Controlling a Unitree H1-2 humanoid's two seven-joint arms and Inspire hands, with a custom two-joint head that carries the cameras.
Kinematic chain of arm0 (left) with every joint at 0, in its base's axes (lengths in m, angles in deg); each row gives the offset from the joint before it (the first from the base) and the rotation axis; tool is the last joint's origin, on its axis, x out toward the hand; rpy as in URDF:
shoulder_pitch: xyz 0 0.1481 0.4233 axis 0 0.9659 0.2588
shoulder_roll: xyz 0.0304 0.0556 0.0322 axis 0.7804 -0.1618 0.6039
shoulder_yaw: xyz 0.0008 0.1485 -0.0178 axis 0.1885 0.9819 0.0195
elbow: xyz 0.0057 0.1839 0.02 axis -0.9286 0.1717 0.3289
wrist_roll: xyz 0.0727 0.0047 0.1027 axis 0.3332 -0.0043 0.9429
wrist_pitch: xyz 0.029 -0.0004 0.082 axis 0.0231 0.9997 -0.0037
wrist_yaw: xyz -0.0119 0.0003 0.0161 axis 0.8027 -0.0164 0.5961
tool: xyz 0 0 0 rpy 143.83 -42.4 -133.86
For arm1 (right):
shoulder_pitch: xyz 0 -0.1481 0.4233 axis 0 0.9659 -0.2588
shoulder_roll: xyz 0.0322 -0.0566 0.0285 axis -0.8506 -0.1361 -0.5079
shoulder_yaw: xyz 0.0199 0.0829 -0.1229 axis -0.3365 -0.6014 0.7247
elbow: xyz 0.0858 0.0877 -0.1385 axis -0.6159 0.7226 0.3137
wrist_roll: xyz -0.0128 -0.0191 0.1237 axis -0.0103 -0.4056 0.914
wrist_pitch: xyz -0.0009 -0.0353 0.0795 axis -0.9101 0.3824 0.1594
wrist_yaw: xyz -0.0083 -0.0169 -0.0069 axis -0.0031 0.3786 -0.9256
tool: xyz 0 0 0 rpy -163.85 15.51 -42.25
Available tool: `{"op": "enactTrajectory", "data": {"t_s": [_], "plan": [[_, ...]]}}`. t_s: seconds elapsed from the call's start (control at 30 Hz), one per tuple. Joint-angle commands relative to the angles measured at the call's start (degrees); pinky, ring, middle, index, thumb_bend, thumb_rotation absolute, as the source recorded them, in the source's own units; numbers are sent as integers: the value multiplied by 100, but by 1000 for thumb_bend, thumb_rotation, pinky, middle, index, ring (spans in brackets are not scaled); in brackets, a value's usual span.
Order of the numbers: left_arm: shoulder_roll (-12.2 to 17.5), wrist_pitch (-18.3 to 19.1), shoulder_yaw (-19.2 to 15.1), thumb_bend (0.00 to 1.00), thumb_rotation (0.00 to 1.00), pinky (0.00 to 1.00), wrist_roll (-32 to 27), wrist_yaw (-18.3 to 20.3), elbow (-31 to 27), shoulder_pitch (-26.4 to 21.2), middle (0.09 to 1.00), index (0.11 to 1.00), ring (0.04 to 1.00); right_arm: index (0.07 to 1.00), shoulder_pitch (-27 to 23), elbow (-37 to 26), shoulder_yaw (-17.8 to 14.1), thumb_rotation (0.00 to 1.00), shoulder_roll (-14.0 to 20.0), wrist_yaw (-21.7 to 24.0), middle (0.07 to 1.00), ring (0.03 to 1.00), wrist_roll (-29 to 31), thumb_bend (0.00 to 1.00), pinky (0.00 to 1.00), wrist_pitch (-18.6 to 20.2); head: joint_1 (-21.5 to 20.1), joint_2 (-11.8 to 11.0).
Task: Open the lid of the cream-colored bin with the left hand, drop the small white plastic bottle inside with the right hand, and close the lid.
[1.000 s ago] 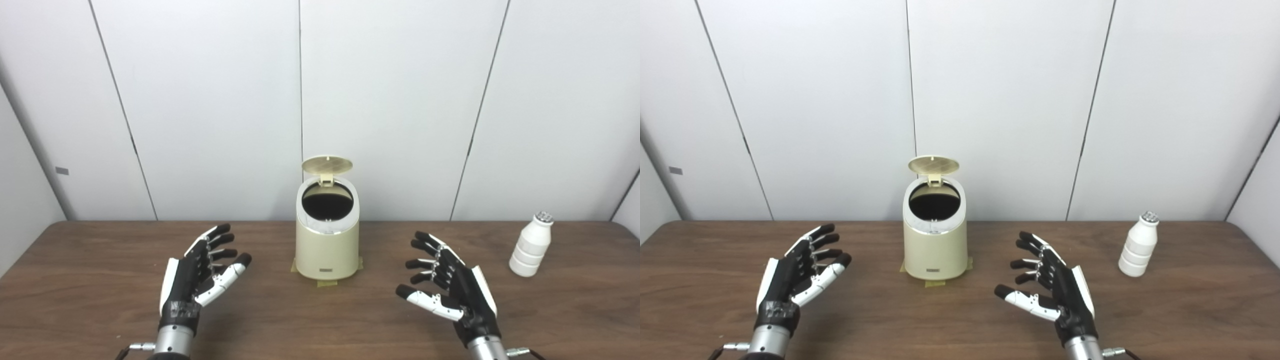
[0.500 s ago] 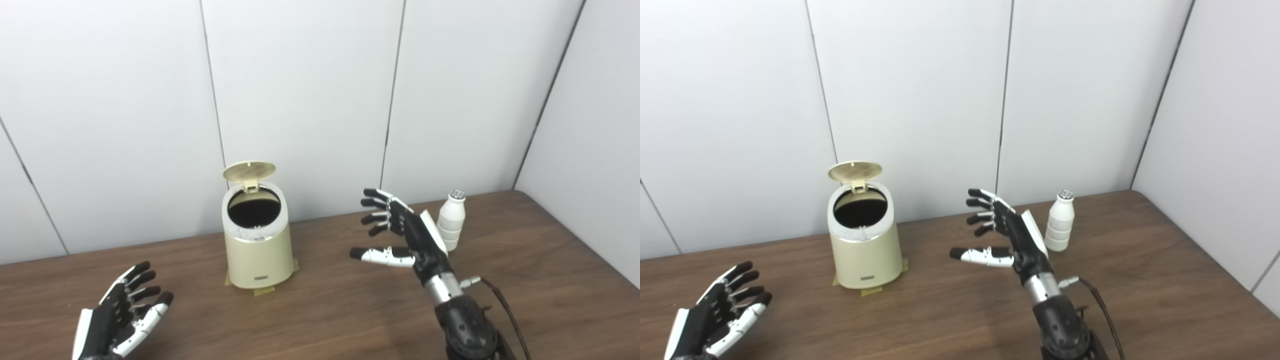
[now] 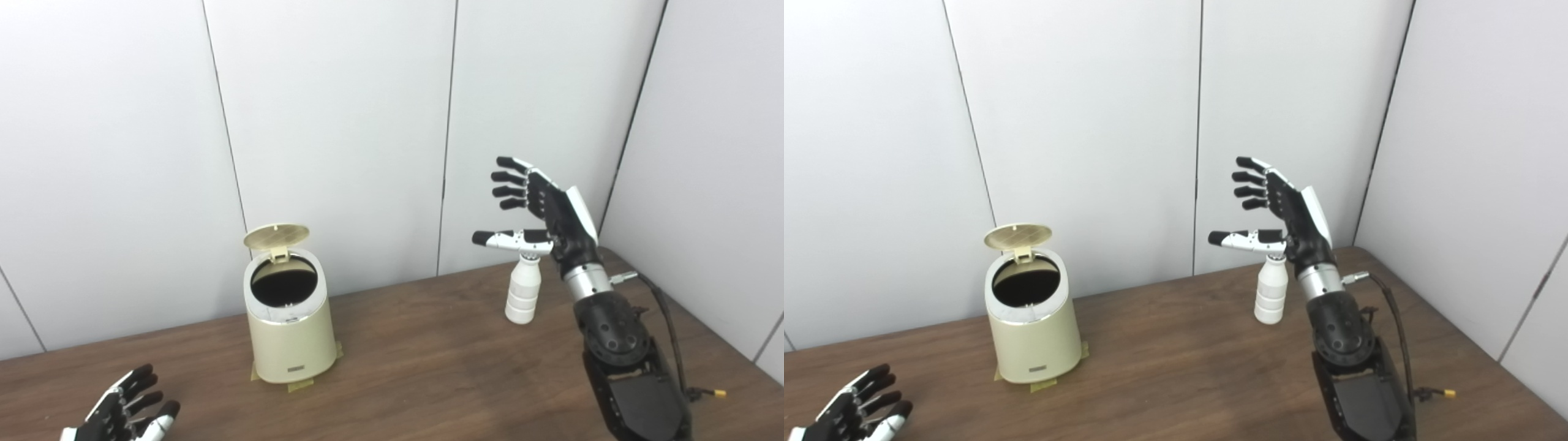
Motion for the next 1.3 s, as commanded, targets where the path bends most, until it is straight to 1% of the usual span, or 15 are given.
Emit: {"op": "enactTrajectory", "data": {"t_s": [0.0,0.07,0.13,0.2,0.27,0.33,0.47,0.57,0.73,0.8,0.83,1.03,1.17,1.2,1.27], "plan": [[69,-98,-35,591,231,624,-64,12,-167,-303,833,849,782,818,-394,58,-137,132,289,-131,787,733,-67,726,700,9,-20,-1],[67,-51,-18,588,230,621,-21,-3,-216,-298,835,850,780,830,-417,227,-179,145,393,-175,801,746,-96,735,715,37,-43,0],[71,-52,21,569,226,619,19,11,-264,-290,843,855,780,881,-413,391,-203,192,485,-205,855,807,-131,756,744,85,-47,4],[75,-19,41,553,215,623,6,34,-302,-280,847,858,784,892,-386,491,-215,213,571,-174,876,838,-128,768,772,240,-48,9],[60,49,47,551,189,642,17,11,-384,-256,855,858,795,895,-326,542,-235,231,658,-69,900,874,-63,788,837,476,-46,25],[62,87,49,549,178,634,7,15,-429,-244,848,853,786,894,-245,563,-230,245,737,50,910,877,-22,772,824,667,-45,28],[77,234,53,565,194,623,41,-7,-543,-230,839,849,777,893,-63,734,-171,270,857,226,910,864,22,791,767,749,-43,55],[92,287,47,563,181,616,36,-3,-595,-223,834,845,771,898,75,740,-167,267,823,260,905,866,74,805,782,890,-47,75],[125,311,43,556,172,621,-17,54,-646,-215,840,847,780,902,250,818,-209,195,734,279,894,877,270,806,830,937,-55,112],[139,321,45,551,167,628,3,55,-652,-211,845,849,782,900,285,869,-236,140,682,266,895,860,371,785,746,922,-57,120],[146,330,53,549,165,629,32,48,-659,-211,845,849,783,900,313,929,-229,127,675,263,896,855,385,779,725,867,-61,124],[149,380,57,533,135,637,30,70,-731,-202,844,851,789,883,489,1075,-177,119,604,231,874,816,409,777,709,651,-56,148],[152,357,42,545,140,640,32,89,-720,-210,842,845,789,886,566,1119,-159,40,503,170,876,822,393,759,765,730,-64,156],[149,358,40,537,126,635,45,91,-725,-213,840,842,786,882,588,1119,-134,58,474,139,875,825,346,766,767,781,-67,155],[140,378,31,538,127,624,44,99,-756,-212,836,838,781,881,614,1210,-94,64,433,101,866,833,300,777,780,706,-70,162]]}}
